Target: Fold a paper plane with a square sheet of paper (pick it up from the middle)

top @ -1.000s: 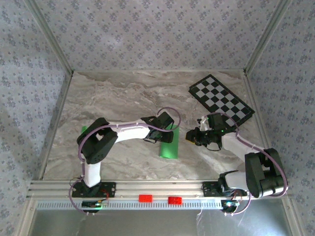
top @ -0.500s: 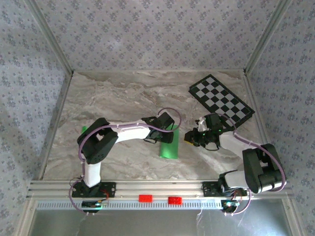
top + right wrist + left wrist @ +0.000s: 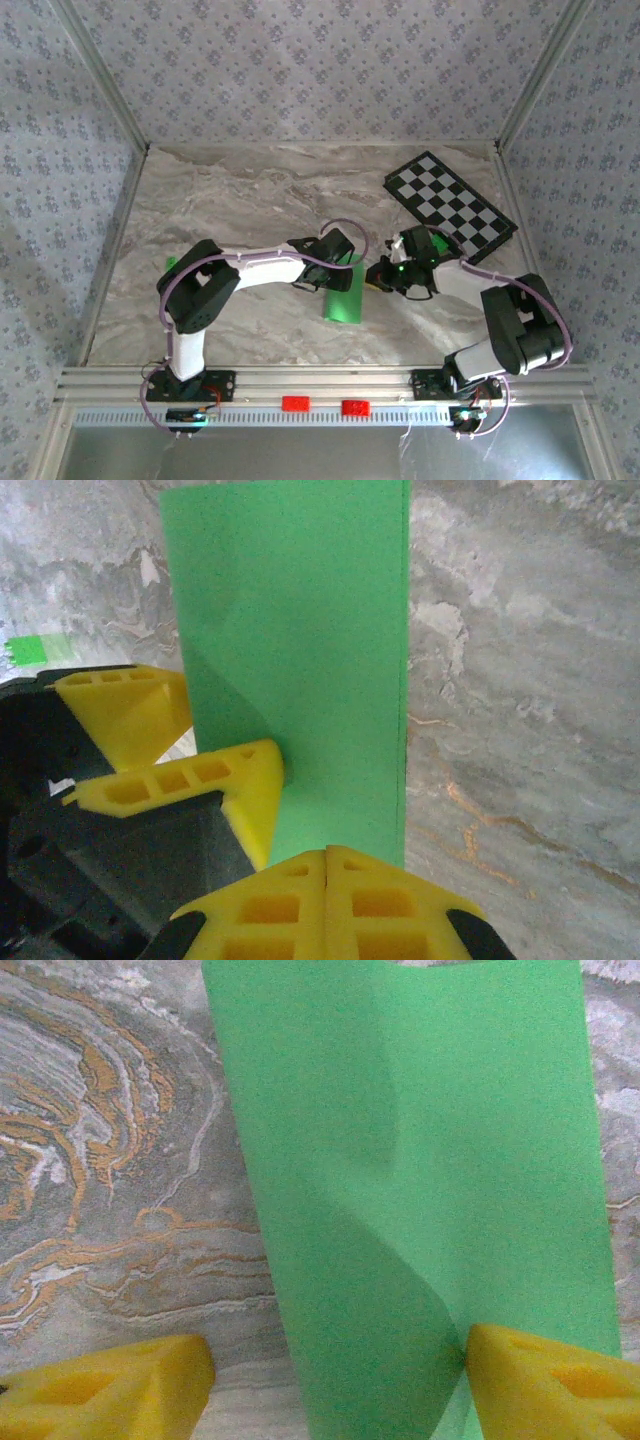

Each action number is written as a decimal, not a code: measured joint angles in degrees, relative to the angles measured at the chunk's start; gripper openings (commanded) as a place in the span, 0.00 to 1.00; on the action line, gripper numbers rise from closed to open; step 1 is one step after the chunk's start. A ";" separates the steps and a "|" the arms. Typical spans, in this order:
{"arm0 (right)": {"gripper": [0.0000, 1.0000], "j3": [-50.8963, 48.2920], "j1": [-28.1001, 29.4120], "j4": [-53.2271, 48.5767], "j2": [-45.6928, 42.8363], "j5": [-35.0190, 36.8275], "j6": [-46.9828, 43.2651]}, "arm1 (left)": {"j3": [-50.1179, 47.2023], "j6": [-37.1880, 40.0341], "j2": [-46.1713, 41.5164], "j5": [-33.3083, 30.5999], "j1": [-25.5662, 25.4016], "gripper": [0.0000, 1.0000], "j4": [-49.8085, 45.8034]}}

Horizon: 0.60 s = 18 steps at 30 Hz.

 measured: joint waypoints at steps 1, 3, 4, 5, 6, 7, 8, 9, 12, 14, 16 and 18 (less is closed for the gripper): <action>0.00 0.17 0.20 0.48 0.52 0.24 0.46 | 0.00 0.00 0.00 0.00 0.00 0.71 0.00; 0.00 0.50 0.52 1.22 1.64 0.66 1.11 | 0.00 -0.02 0.00 0.00 0.00 0.71 0.00; 0.00 0.70 0.70 1.57 2.27 0.98 1.53 | 0.00 -0.07 0.00 0.00 0.00 0.71 0.00; 0.00 0.85 0.79 1.92 2.82 1.09 1.81 | 0.00 -0.13 0.00 0.00 0.00 0.71 0.02; 0.00 1.01 0.87 2.05 3.23 1.38 2.10 | 0.00 -0.15 0.00 0.00 0.00 0.71 0.02; 0.00 1.09 0.87 2.16 3.41 1.51 2.34 | 0.00 -0.17 0.04 -0.02 0.00 0.71 0.00; 0.00 1.09 0.87 2.23 3.41 1.75 2.54 | 0.00 -0.20 0.04 -0.02 0.00 0.71 0.00; 0.00 1.11 0.85 2.36 3.37 2.03 2.75 | 0.00 -0.20 0.04 -0.02 0.00 0.71 0.00; 0.00 1.07 0.44 2.40 3.21 2.91 3.56 | 0.00 -0.57 0.04 -0.07 0.00 0.71 0.00; 0.00 0.74 -0.44 2.49 2.40 3.37 3.87 | 0.00 -0.63 0.04 -0.15 0.00 0.71 0.02; 0.00 0.04 -1.68 2.51 1.01 3.67 4.20 | 0.02 -0.63 0.13 -0.26 -0.02 0.71 0.00; 0.00 -0.87 -3.21 2.51 -0.68 3.98 4.44 | 0.35 -0.63 0.37 -0.59 -0.07 0.71 -0.28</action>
